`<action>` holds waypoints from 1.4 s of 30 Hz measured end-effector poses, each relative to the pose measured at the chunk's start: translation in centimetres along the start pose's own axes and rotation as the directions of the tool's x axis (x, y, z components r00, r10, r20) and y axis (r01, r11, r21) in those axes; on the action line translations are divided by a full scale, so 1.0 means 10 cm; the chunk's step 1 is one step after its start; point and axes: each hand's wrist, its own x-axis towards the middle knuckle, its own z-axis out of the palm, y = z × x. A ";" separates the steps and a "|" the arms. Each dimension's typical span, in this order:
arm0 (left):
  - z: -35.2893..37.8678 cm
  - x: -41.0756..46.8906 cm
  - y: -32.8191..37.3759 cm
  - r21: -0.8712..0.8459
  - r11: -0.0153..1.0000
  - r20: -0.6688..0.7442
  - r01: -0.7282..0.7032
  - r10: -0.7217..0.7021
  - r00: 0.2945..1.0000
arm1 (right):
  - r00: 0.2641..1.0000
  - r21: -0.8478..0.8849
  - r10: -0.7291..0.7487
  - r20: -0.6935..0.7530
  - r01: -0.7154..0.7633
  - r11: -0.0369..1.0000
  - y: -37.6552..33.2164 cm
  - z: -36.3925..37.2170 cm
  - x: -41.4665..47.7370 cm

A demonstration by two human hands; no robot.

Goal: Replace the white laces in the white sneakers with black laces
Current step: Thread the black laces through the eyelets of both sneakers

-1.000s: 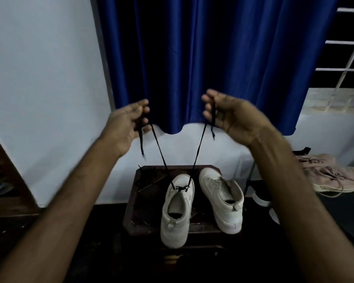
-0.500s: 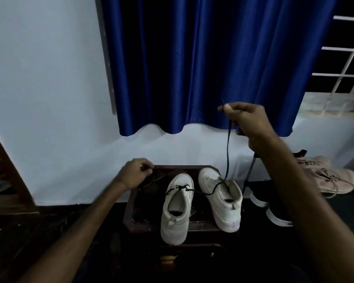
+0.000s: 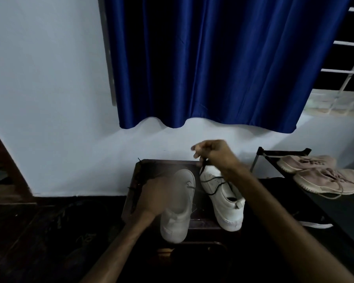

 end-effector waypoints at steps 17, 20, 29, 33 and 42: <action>0.20 0.07 -0.27 -0.465 0.863 0.005 0.198 -0.221 0.975 | 0.977 -0.497 -0.021 0.210 0.125 0.859 0.73 0.41 0.09; 0.19 0.04 -0.23 -0.472 0.859 -0.001 0.199 -0.226 0.974 | 0.971 -0.473 0.002 0.239 0.115 0.874 0.76 0.46 0.11; 0.12 -0.04 -0.09 -0.275 0.947 -0.060 0.167 -0.190 0.980 | 0.973 -0.588 -0.012 0.230 0.149 0.795 0.67 0.55 0.09; 0.24 -0.06 -0.19 -0.527 0.804 0.057 0.276 -0.290 0.955 | 0.984 -0.697 -0.047 0.173 0.156 0.700 0.71 0.56 0.06; 0.58 -0.17 -0.01 -0.625 0.758 -0.075 0.187 -0.296 0.952 | 0.964 -0.376 0.155 0.216 -0.065 0.924 0.47 0.29 -0.06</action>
